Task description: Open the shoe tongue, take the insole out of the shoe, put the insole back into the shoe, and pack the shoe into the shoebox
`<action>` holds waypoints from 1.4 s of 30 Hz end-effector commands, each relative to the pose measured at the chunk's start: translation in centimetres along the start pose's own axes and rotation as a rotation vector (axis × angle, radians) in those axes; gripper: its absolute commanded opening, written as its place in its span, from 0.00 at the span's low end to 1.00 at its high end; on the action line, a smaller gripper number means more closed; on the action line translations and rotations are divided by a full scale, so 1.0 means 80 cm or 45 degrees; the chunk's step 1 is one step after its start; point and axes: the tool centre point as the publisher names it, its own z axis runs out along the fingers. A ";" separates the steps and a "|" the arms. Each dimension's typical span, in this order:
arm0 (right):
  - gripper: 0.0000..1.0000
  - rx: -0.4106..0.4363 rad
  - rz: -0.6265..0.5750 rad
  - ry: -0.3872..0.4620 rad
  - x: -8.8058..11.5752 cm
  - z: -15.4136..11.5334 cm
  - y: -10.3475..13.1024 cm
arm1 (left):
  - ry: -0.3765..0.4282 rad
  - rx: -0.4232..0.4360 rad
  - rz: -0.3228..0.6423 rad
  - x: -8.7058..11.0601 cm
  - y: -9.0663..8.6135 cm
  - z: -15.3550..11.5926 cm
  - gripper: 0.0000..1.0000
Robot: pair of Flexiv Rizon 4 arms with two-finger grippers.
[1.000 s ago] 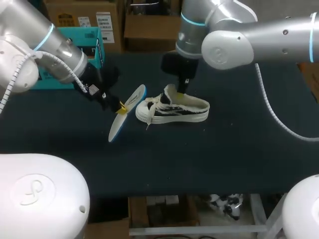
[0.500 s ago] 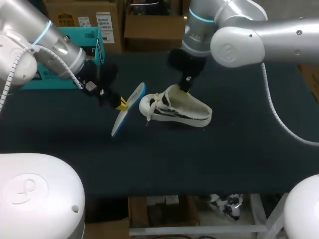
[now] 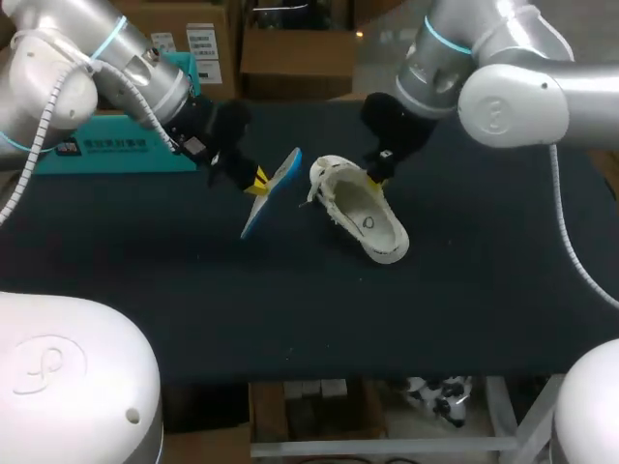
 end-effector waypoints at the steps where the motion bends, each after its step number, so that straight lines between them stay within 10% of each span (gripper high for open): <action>1: 0.00 -0.194 0.050 0.001 0.006 -0.001 -0.018 | 0.148 0.014 0.043 -0.022 -0.010 0.011 0.00; 25: 0.00 -0.199 0.068 -0.001 0.006 0.001 -0.020 | 0.172 -0.063 -0.032 -0.036 -0.022 0.021 0.00; 42: 0.00 -0.297 0.462 0.150 0.039 -0.035 -0.001 | 0.288 0.077 0.127 -0.053 -0.009 0.008 0.00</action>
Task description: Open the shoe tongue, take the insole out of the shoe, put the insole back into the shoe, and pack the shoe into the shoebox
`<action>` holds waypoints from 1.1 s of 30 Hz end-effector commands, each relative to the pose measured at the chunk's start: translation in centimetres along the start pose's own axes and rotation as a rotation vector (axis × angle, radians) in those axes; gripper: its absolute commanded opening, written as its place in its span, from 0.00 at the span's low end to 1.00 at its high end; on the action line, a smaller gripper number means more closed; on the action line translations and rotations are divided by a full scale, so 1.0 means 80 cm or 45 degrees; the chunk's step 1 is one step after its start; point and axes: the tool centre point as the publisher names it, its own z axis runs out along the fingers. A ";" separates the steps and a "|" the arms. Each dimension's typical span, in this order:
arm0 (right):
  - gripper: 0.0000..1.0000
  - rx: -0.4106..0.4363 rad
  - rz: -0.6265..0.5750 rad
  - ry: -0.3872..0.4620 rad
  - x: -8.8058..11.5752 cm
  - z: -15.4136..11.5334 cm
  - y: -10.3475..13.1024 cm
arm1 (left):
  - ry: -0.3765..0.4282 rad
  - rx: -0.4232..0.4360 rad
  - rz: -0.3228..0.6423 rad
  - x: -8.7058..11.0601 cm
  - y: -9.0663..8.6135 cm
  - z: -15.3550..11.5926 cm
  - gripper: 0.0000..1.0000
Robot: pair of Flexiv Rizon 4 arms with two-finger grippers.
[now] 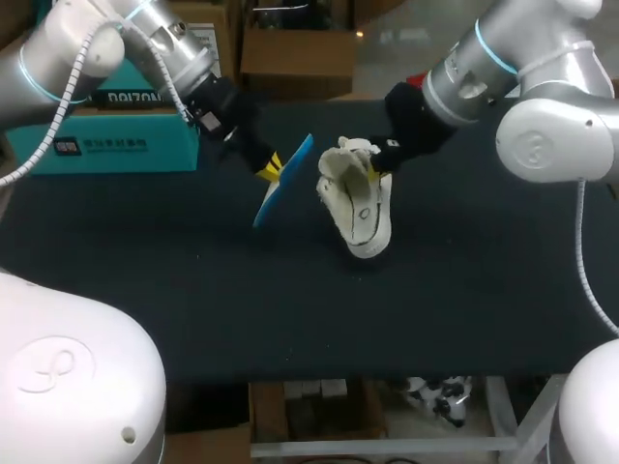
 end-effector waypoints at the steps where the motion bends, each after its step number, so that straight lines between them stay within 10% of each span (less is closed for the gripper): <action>1: 0.00 -0.059 0.050 0.008 0.013 0.001 -0.014 | 0.072 0.041 0.036 -0.019 0.012 -0.007 0.00; 26: 0.00 -0.158 -0.044 0.266 0.057 0.031 -0.022 | 0.181 0.055 0.151 -0.031 0.005 -0.018 0.00; 33: 0.00 -0.127 -0.036 0.348 0.035 0.057 -0.026 | 0.205 0.062 0.168 -0.022 0.013 -0.014 0.00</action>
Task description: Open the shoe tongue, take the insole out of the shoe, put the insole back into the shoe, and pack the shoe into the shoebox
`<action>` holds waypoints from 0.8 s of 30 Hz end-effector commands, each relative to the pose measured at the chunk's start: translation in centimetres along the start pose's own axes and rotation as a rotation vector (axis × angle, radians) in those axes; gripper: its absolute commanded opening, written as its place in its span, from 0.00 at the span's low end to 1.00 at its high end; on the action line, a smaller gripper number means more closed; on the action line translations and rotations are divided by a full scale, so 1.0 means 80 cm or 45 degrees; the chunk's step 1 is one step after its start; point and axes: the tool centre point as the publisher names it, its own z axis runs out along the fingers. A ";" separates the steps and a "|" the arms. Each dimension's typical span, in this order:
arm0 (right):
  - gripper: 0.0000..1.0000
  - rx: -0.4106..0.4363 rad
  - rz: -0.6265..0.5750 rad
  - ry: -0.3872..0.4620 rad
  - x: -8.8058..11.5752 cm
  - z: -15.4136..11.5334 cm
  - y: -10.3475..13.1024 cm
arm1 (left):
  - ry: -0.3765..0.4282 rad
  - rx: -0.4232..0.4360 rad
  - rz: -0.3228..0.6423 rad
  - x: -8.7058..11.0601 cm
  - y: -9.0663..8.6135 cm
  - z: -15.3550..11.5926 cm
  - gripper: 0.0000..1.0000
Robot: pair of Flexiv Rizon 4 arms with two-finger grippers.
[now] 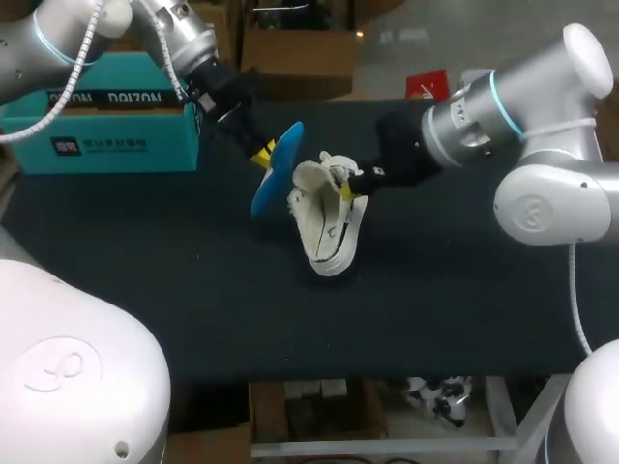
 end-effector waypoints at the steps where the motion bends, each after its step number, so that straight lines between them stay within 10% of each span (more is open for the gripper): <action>1: 0.00 0.019 0.003 0.078 -0.026 0.013 0.002 | 0.005 0.011 0.009 0.002 0.006 0.004 0.00; 20: 0.00 0.065 -0.032 0.053 -0.057 -0.003 0.001 | 0.020 -0.006 0.046 -0.002 -0.015 0.020 0.00; 22: 0.29 0.064 -0.021 0.038 -0.058 -0.005 -0.003 | 0.022 -0.011 0.061 -0.002 -0.019 0.021 0.00; 24: 1.00 0.057 -0.015 0.026 -0.058 -0.011 -0.007 | 0.024 -0.012 0.083 -0.001 -0.023 0.021 0.00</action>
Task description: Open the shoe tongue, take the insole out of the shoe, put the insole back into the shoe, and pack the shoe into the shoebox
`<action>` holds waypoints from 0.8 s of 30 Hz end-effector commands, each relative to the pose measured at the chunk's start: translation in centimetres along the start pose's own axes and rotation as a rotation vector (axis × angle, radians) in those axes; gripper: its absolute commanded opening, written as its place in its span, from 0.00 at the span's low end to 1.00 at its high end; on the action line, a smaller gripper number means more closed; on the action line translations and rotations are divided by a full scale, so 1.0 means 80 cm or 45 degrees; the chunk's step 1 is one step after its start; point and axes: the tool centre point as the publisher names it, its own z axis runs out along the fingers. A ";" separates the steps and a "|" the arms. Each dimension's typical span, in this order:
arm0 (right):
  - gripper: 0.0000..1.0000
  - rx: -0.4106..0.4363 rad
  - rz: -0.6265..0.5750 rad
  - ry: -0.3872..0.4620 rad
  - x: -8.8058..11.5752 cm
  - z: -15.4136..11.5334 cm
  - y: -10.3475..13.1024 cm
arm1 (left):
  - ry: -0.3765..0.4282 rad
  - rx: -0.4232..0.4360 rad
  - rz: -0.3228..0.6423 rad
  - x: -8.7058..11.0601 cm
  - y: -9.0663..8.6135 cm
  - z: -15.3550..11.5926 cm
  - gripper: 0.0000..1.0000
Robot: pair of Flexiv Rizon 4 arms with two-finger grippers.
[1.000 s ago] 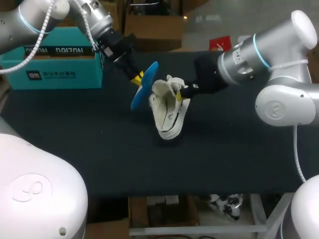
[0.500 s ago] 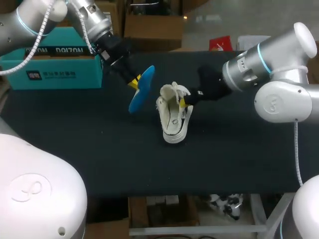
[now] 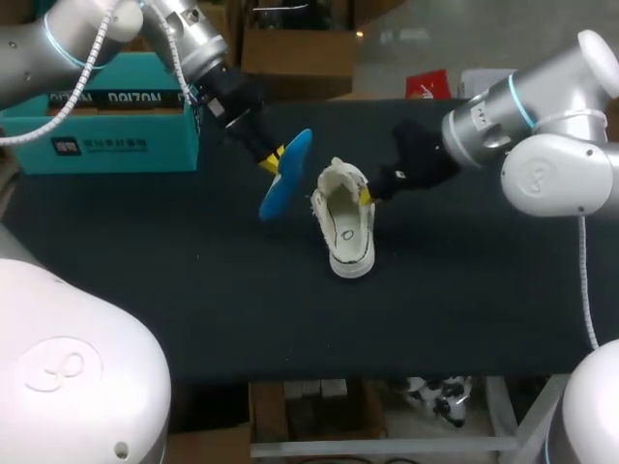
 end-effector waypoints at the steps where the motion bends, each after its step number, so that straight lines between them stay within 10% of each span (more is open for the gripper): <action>1: 1.00 -0.012 0.013 -0.026 0.002 -0.012 -0.007 | 0.003 -0.009 0.029 0.000 -0.008 0.001 0.00; 24: 1.00 0.016 0.184 -0.006 0.025 -0.086 -0.039 | 0.153 -0.099 0.534 0.013 -0.119 0.017 0.00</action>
